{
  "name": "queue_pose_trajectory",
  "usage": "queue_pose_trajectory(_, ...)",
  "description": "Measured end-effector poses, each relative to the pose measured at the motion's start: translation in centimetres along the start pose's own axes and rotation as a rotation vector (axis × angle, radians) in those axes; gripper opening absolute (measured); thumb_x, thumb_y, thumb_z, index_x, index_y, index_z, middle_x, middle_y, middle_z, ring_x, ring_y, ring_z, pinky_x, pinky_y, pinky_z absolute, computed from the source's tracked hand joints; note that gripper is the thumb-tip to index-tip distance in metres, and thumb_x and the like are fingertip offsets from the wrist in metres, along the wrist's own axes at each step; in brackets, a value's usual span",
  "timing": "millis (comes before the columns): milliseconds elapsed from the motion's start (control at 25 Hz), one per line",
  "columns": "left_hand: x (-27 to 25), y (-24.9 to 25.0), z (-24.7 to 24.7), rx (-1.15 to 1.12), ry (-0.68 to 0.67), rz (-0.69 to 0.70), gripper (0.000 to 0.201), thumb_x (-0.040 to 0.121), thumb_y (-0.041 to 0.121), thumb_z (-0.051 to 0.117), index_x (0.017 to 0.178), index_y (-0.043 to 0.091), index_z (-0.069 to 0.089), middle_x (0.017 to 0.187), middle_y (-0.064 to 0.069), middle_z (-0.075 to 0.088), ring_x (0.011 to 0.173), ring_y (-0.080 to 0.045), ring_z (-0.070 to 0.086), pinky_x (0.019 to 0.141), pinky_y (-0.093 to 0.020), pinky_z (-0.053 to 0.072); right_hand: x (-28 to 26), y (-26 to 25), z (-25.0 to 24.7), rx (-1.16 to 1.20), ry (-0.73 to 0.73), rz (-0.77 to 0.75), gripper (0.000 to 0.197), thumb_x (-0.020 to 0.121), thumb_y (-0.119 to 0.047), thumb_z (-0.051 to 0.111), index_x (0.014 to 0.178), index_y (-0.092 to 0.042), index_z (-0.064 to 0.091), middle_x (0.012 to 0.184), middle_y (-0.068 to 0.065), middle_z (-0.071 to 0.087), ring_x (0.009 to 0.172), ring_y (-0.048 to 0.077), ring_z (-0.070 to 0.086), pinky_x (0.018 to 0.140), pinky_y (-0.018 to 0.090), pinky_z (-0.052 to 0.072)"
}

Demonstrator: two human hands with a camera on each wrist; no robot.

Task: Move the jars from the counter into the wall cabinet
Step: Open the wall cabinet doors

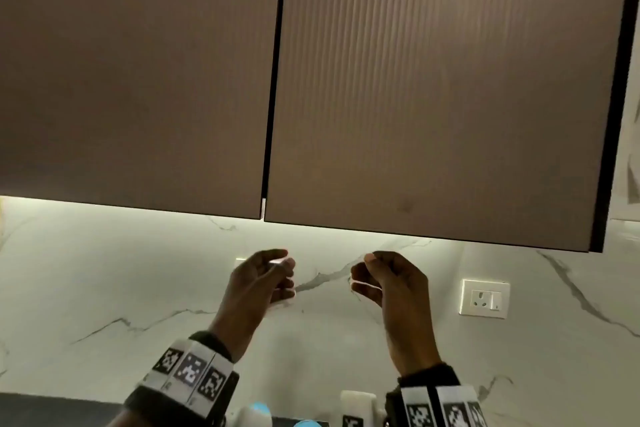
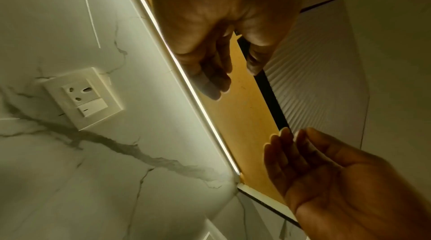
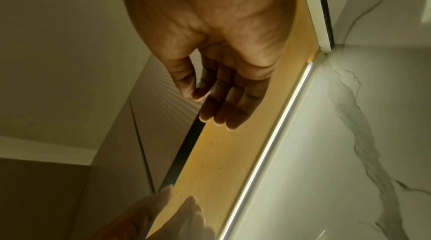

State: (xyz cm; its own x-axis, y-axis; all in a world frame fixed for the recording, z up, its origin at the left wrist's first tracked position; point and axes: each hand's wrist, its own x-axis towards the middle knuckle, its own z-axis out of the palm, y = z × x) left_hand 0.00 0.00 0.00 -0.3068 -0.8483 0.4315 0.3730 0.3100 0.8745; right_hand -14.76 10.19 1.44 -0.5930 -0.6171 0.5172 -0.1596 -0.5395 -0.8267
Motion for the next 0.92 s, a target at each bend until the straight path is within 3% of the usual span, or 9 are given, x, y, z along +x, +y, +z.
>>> queue_pose_trajectory(80, 2.1, 0.5, -0.2, -0.141, -0.002, -0.041, 0.025, 0.086, 0.014, 0.063, 0.109, 0.007, 0.062, 0.089, -0.011, 0.066, 0.081, -0.023, 0.064, 0.080, -0.035, 0.055, 1.4, 0.5, 1.6, 0.064, 0.023, 0.100, 0.018, 0.093, -0.020, 0.056, 0.089, -0.005, 0.064, 0.081, 0.015, 0.070, 0.079, 0.025, 0.068, 0.077, 0.039, 0.057)
queue_pose_trajectory(200, 4.2, 1.4, -0.2, -0.277, -0.045, -0.066, 0.018, 0.086, 0.010, 0.062, 0.103, 0.008, 0.065, 0.100, -0.012, 0.068, 0.099, -0.029, 0.065, 0.089, -0.038, 0.052, 3.0, 0.9, 3.7, 0.206, 0.029, 0.170, 0.023, 0.092, -0.029, 0.057, 0.101, -0.009, 0.063, 0.083, 0.014, 0.067, 0.078, 0.024, 0.065, 0.082, 0.041, 0.056)
queue_pose_trajectory(440, 4.0, 1.6, -0.4, -0.448, -0.205, -0.087, 0.044, 0.078, 0.023, 0.062, 0.119, 0.009, 0.060, 0.115, -0.011, 0.069, 0.106, -0.028, 0.066, 0.096, -0.043, 0.047, 3.3, 0.9, 6.2, 0.458, 0.058, 0.032, 0.018, 0.092, -0.014, 0.057, 0.110, -0.013, 0.061, 0.091, 0.014, 0.067, 0.082, 0.026, 0.065, 0.081, 0.038, 0.057)
queue_pose_trajectory(560, 3.8, 1.5, -0.4, -0.364, -0.196, -0.043, 0.043, 0.079, 0.028, 0.061, 0.118, 0.010, 0.060, 0.110, -0.013, 0.070, 0.104, -0.027, 0.067, 0.097, -0.043, 0.048, 2.9, 0.9, 6.1, 0.447, 0.064, 0.007, 0.027, 0.093, -0.017, 0.056, 0.119, -0.009, 0.057, 0.096, 0.015, 0.066, 0.087, 0.029, 0.065, 0.078, 0.034, 0.058)
queue_pose_trajectory(720, 2.1, 2.3, -0.5, -0.272, -0.225, 0.042, 0.042, 0.080, 0.030, 0.060, 0.118, 0.012, 0.059, 0.108, -0.011, 0.071, 0.103, -0.024, 0.067, 0.094, -0.040, 0.051, 1.6, 0.4, 5.8, 0.415, 0.070, -0.028, 0.035, 0.092, -0.016, 0.056, 0.127, -0.012, 0.051, 0.107, 0.014, 0.068, 0.094, 0.030, 0.068, 0.084, 0.038, 0.057)
queue_pose_trajectory(800, 0.7, 2.9, -0.4, -0.213, -0.233, 0.106, 0.042, 0.081, 0.032, 0.059, 0.118, 0.014, 0.058, 0.106, -0.008, 0.072, 0.100, -0.022, 0.068, 0.092, -0.041, 0.052, 0.7, -0.3, 5.6, 0.407, 0.131, -0.076, 0.051, 0.089, -0.011, 0.061, 0.135, -0.019, 0.041, 0.112, 0.011, 0.070, 0.097, 0.027, 0.070, 0.086, 0.038, 0.056)
queue_pose_trajectory(920, -2.0, 3.9, -0.1, -0.091, -0.197, 0.256, 0.040, 0.078, 0.035, 0.061, 0.114, 0.016, 0.059, 0.098, -0.003, 0.074, 0.093, -0.018, 0.070, 0.084, -0.037, 0.056, -1.3, -1.6, 4.8, 0.392, 0.246, -0.225, 0.081, 0.082, -0.003, 0.069, 0.143, -0.032, 0.024, 0.096, 0.006, 0.075, 0.094, 0.021, 0.070, 0.086, 0.036, 0.055)
